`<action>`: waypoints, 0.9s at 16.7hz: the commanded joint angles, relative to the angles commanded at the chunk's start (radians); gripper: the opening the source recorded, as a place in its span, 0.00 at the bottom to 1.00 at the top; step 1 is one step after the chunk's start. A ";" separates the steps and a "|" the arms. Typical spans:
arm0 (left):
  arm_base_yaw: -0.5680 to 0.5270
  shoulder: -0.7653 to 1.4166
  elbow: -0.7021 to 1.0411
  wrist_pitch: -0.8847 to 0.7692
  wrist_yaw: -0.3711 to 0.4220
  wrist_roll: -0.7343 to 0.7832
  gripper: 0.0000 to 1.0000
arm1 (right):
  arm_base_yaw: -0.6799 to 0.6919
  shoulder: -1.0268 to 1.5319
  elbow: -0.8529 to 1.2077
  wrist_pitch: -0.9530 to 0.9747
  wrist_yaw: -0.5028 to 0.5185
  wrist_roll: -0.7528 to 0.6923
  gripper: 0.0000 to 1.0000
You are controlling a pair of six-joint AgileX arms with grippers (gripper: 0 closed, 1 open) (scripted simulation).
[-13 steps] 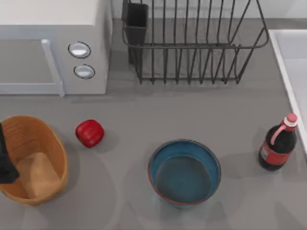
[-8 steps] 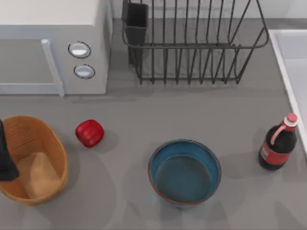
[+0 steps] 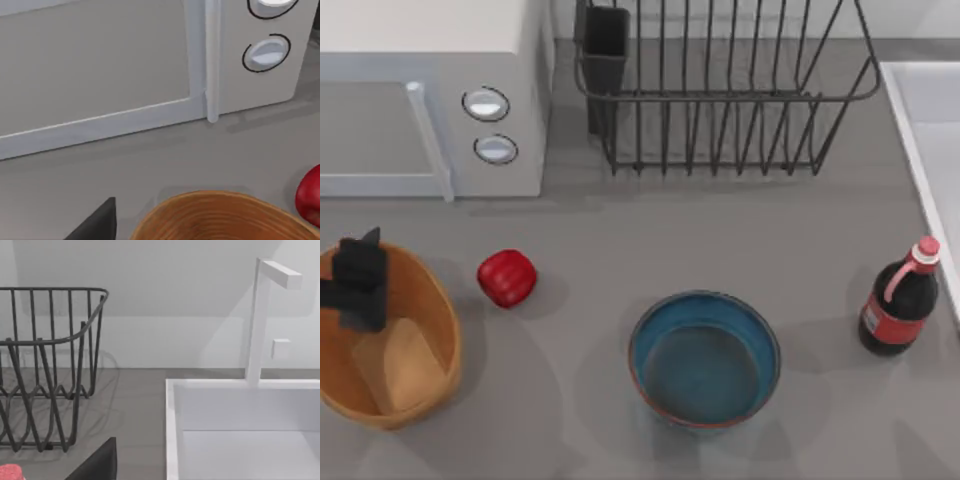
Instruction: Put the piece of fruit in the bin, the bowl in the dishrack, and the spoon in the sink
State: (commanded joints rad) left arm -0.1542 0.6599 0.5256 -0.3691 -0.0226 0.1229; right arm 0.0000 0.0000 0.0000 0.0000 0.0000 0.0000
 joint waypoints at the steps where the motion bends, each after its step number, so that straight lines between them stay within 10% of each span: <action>1: -0.022 0.104 0.075 -0.052 -0.003 0.017 1.00 | 0.000 0.000 0.000 0.000 0.000 0.000 1.00; 15: -0.262 1.265 0.897 -0.627 -0.038 0.209 1.00 | 0.000 0.000 0.000 0.000 0.000 0.000 1.00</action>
State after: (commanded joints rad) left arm -0.4163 1.9254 1.4224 -0.9962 -0.0610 0.3318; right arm 0.0000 0.0000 0.0000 0.0000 0.0000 0.0000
